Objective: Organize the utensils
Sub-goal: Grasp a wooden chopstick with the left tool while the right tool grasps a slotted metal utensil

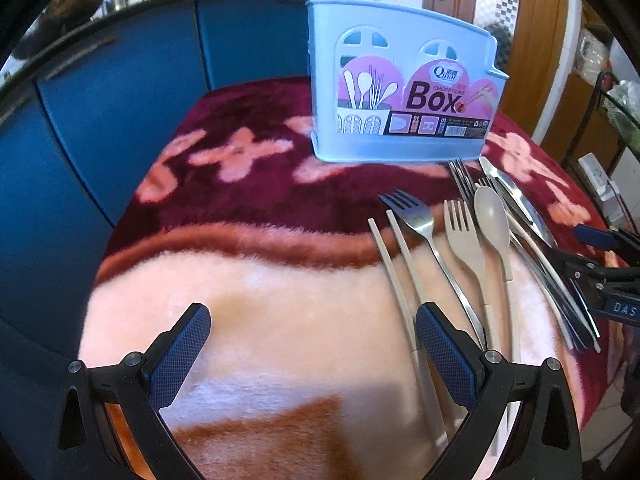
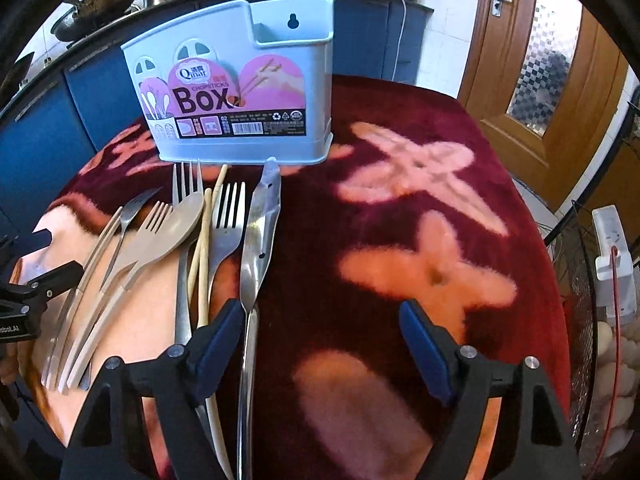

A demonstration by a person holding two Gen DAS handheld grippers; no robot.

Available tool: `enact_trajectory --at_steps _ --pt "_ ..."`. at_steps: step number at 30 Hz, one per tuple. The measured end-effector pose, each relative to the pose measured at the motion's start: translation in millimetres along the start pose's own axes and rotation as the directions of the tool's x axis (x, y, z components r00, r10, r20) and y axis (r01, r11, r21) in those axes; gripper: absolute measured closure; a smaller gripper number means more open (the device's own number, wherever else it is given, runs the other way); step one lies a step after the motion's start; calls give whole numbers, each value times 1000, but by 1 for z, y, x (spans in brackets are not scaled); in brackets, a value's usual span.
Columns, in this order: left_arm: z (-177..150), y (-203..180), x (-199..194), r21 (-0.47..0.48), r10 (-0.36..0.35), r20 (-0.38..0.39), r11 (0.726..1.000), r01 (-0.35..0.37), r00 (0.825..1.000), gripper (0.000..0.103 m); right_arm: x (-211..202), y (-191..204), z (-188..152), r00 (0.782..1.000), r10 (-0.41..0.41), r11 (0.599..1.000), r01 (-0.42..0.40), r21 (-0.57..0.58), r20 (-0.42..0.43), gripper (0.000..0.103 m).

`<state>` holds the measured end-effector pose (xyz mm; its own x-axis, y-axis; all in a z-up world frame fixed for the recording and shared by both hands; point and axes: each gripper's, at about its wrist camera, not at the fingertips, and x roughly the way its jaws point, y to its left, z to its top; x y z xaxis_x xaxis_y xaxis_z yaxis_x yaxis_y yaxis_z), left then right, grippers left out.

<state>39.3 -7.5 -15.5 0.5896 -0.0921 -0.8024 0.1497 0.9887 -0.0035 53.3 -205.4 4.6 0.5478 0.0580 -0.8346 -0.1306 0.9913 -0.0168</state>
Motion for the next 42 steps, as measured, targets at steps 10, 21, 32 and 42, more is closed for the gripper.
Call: enact_trajectory --at_steps 10,21,32,42 --pt "12 -5 21 55 12 -59 998 -9 998 0 16 2 27 990 7 998 -16 -59 -143 23" --pt "27 -4 34 68 -18 -161 997 29 987 0 32 -14 39 964 65 994 -85 -67 -259 11" --pt "41 -26 23 91 -44 -207 994 64 977 51 23 -10 62 952 121 988 -143 -59 -281 58" --pt "64 -15 40 3 -165 -273 985 172 948 62 38 -5 86 936 148 987 -160 -14 -319 63"
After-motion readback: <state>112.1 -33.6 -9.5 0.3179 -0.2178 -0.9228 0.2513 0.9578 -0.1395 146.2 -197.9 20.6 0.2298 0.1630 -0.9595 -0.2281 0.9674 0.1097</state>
